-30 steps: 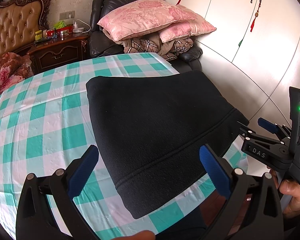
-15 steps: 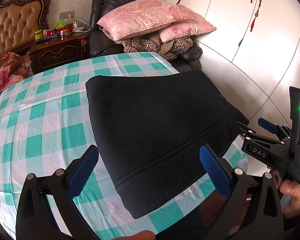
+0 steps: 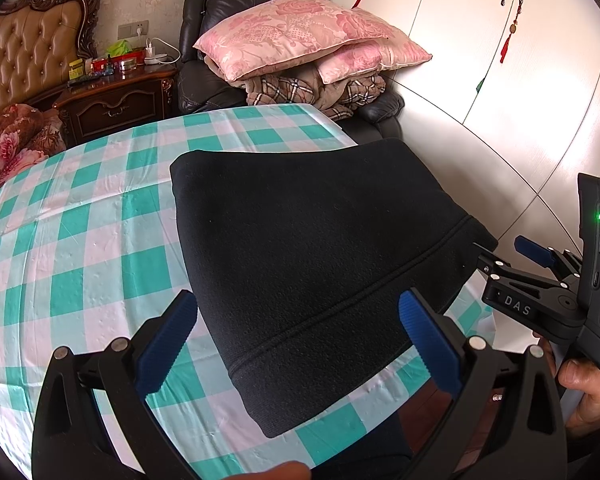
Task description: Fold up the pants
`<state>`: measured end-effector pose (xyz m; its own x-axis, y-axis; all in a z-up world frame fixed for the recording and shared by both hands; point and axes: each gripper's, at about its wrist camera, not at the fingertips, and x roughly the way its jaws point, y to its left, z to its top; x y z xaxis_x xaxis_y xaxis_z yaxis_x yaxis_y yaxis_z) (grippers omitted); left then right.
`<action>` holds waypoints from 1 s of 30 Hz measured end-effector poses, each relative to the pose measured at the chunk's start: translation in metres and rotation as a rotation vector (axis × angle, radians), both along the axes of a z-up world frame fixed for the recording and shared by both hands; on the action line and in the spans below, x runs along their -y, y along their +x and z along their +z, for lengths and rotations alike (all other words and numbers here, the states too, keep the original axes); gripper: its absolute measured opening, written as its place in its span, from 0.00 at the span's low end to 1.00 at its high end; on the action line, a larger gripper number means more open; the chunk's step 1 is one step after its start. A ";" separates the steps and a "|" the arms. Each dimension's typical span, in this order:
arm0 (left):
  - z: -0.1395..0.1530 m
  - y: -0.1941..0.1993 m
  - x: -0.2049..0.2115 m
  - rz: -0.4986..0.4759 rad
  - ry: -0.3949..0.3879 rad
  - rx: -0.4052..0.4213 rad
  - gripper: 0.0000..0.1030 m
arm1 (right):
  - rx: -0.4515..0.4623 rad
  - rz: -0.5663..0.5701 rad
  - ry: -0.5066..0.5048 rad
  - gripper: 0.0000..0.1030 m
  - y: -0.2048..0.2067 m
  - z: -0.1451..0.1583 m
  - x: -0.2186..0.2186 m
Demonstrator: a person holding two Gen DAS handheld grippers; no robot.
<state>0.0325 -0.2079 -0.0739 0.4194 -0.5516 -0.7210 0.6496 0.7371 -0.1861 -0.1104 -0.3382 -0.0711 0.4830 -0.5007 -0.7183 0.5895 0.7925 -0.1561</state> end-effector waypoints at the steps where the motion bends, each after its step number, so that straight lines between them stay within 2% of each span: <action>1: 0.000 0.000 0.000 0.000 0.000 -0.001 0.98 | 0.000 0.000 0.000 0.77 0.000 0.000 0.000; 30: -0.001 -0.004 0.005 -0.003 -0.003 0.006 0.98 | 0.013 -0.015 0.012 0.77 -0.006 -0.006 -0.005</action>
